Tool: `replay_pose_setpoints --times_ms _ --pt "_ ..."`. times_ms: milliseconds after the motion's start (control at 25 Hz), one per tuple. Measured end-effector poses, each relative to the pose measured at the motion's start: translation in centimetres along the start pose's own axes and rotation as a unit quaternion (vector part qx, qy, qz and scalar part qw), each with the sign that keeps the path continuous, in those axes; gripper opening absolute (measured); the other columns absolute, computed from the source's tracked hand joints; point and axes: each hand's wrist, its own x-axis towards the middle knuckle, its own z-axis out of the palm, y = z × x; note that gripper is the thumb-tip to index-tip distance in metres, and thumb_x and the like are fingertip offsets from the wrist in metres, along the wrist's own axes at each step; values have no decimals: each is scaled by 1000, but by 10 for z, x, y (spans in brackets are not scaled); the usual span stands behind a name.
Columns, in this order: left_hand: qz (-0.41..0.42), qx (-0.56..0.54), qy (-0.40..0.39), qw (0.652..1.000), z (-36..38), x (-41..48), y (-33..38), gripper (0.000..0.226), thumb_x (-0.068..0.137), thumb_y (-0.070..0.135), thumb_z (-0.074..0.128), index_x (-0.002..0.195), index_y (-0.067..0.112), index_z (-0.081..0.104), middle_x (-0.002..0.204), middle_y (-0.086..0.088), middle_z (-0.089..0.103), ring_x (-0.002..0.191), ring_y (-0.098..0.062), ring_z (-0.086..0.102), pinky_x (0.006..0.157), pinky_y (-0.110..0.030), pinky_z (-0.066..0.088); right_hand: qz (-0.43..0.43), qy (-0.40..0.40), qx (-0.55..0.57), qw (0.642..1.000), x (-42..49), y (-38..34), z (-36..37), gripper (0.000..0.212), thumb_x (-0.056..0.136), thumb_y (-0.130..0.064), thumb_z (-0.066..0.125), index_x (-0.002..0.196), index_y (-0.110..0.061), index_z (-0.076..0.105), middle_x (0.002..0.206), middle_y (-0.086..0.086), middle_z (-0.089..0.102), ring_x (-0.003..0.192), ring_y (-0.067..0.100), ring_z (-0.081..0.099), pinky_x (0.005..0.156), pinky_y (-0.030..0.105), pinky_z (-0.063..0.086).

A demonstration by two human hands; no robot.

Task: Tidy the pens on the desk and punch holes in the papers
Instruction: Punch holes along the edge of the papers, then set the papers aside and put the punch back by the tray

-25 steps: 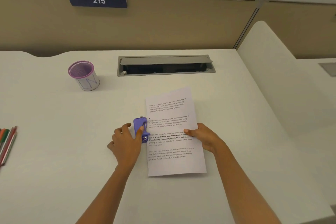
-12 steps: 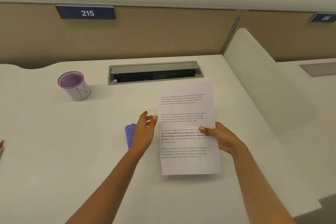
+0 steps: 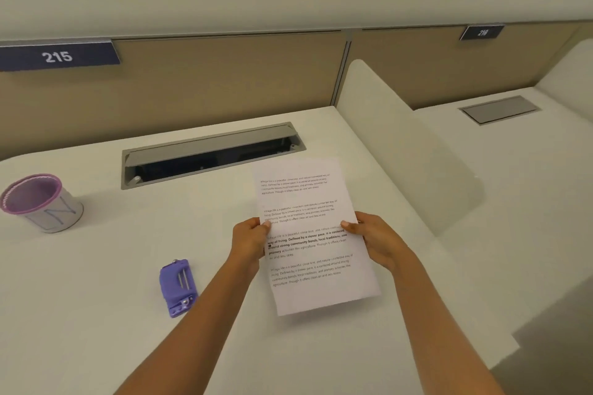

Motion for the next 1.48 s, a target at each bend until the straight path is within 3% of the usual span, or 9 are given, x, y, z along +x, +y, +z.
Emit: replay_pose_setpoints --times_ms 120,320,600,680,800,880,1160,1320,1480 --pt "-21 -2 2 1000 27 20 3 13 96 8 51 97 7 64 92 -10 70 76 -23 67 60 -32 54 1 90 -37 995 18 -7 -22 27 91 -2 59 116 -2 65 104 11 74 93 27 71 83 40 57" --pt "-20 52 -2 998 72 61 7 16 95 8 53 102 2 65 107 -17 70 96 -33 68 82 -46 58 2 171 -53 984 55 -31 -52 20 88 2 60 106 -6 65 87 7 71 76 20 68 62 29 51" --pt "12 139 31 990 113 115 27 23 88 7 62 66 12 58 98 -17 72 84 -33 72 80 -46 60 20 202 -91 975 111 -58 -90 24 86 7 61 108 1 67 89 14 71 70 22 67 57 29 50" --pt "21 167 30 985 122 125 32 24 87 7 63 65 13 57 94 -15 73 79 -33 73 77 -45 61 23 213 -106 971 127 -63 -98 25 85 7 61 109 2 68 87 13 72 71 24 68 61 31 53" --pt "47 233 36 971 129 136 37 28 85 9 65 60 17 55 82 -11 72 71 -31 74 72 -44 62 31 237 -150 959 148 -66 -106 28 84 5 64 112 2 68 108 21 71 95 34 68 90 45 55" --pt "63 273 40 959 132 141 38 27 86 11 66 62 17 56 82 -9 72 70 -29 73 72 -43 62 39 244 -193 949 157 -66 -109 28 84 2 66 111 2 68 114 22 68 106 37 65 98 48 51" --pt "100 337 41 935 139 146 38 9 84 16 69 84 8 65 83 -8 71 73 -25 71 68 -36 60 42 286 -268 919 165 -55 -114 20 84 0 66 101 10 68 109 24 69 96 34 66 89 40 53" --pt "130 357 45 924 139 144 30 15 86 24 69 91 11 65 86 0 66 69 -18 62 53 -23 43 63 280 -338 897 165 -61 -115 27 85 -8 68 106 9 66 109 24 69 99 36 67 93 42 53" --pt "143 367 59 917 132 141 29 13 88 23 66 87 13 59 86 0 61 64 -13 55 53 -21 39 90 297 -367 877 157 -65 -111 21 81 -14 73 87 1 59 95 20 70 93 36 70 80 34 53"
